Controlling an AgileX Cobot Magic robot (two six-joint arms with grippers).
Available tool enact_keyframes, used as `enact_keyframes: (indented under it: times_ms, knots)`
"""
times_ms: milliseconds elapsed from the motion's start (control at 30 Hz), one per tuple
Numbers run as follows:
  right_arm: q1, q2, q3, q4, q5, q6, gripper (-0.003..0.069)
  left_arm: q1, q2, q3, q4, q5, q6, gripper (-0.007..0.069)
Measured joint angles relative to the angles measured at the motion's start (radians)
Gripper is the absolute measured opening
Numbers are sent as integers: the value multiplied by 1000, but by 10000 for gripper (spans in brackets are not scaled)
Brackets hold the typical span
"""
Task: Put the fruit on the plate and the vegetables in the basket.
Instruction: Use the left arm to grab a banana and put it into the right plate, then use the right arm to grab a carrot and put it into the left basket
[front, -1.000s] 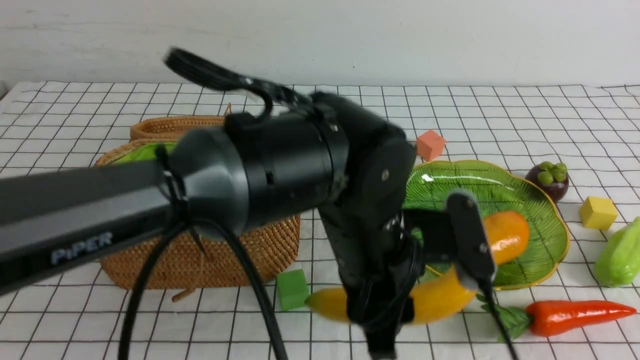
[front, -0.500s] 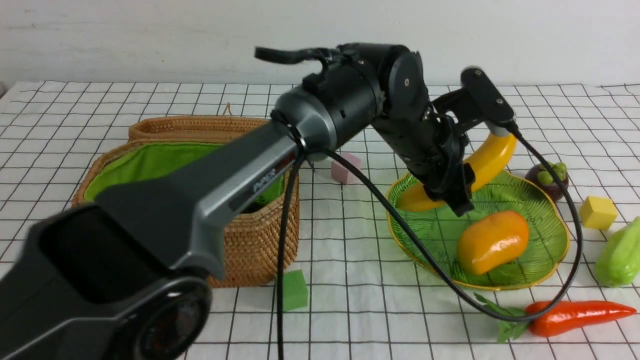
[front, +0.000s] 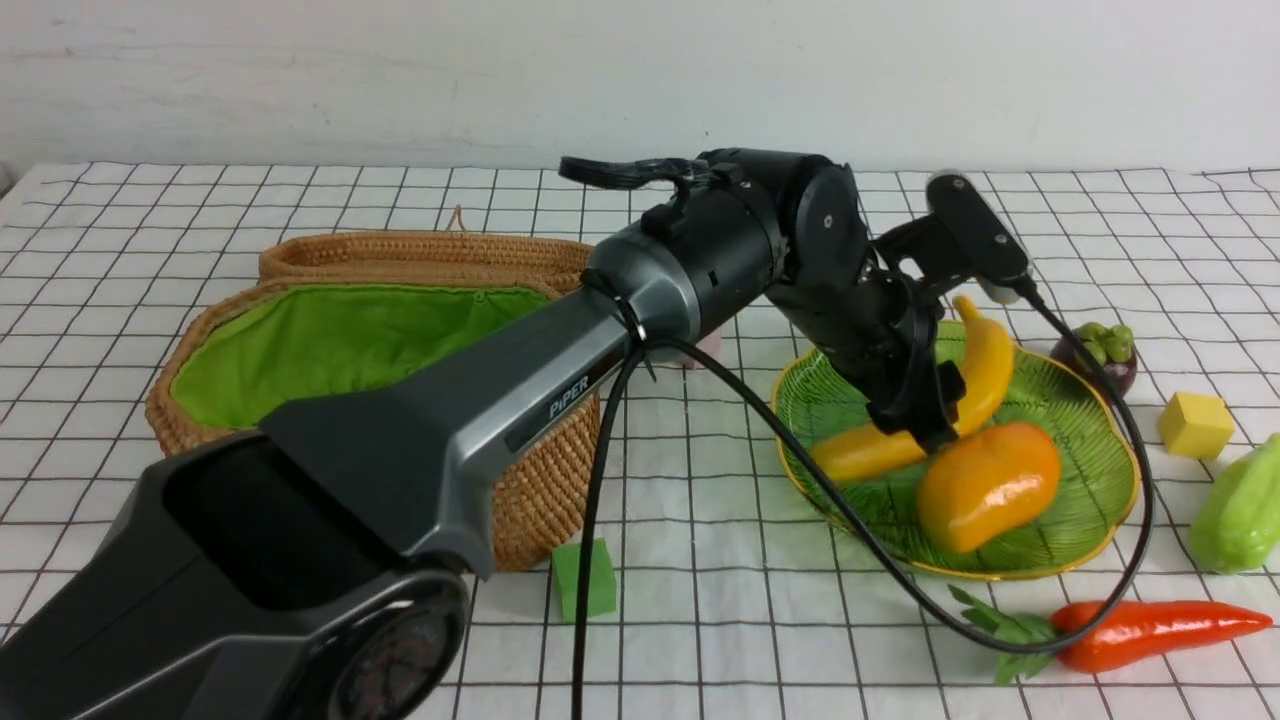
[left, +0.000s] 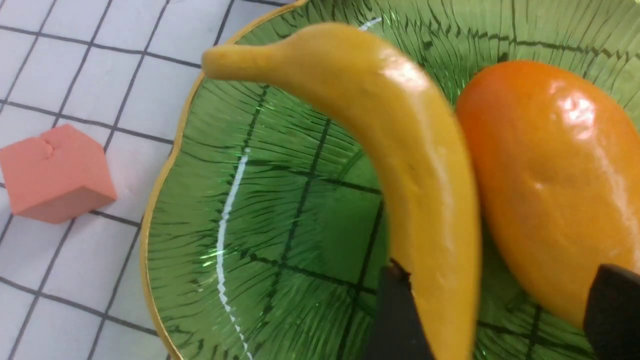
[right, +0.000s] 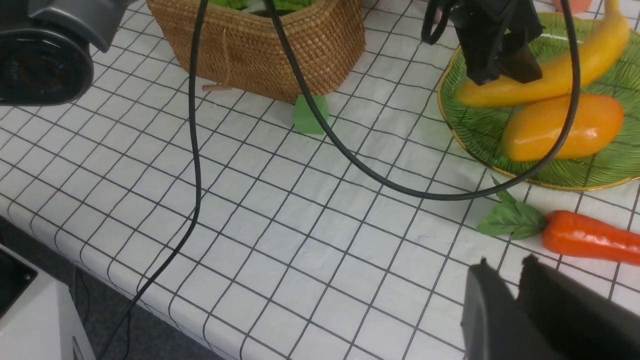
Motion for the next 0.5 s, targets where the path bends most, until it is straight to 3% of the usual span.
enact_keyframes:
  times_ms: [167, 333, 400, 433, 467, 500]
  knots:
    - [0, 0, 0, -26, 0, 6, 120, 0, -49, 41, 1, 63, -9, 553]
    - [0, 3, 0, -81, -1, 72, 123, 0, -205, 115, 1, 168, -157, 514]
    - [0, 25, 0, -120, -10, 119, 123, 0, -328, 152, 14, 257, -318, 400]
    - [0, 32, 0, -123, -11, 122, 123, 0, -339, 152, 15, 264, -332, 388]
    - [0, 65, -1, -138, -22, 140, 125, 0, -443, 176, 27, 316, -445, 263]
    - [0, 94, -1, -141, -24, 143, 126, 0, -502, 188, 34, 341, -499, 185]
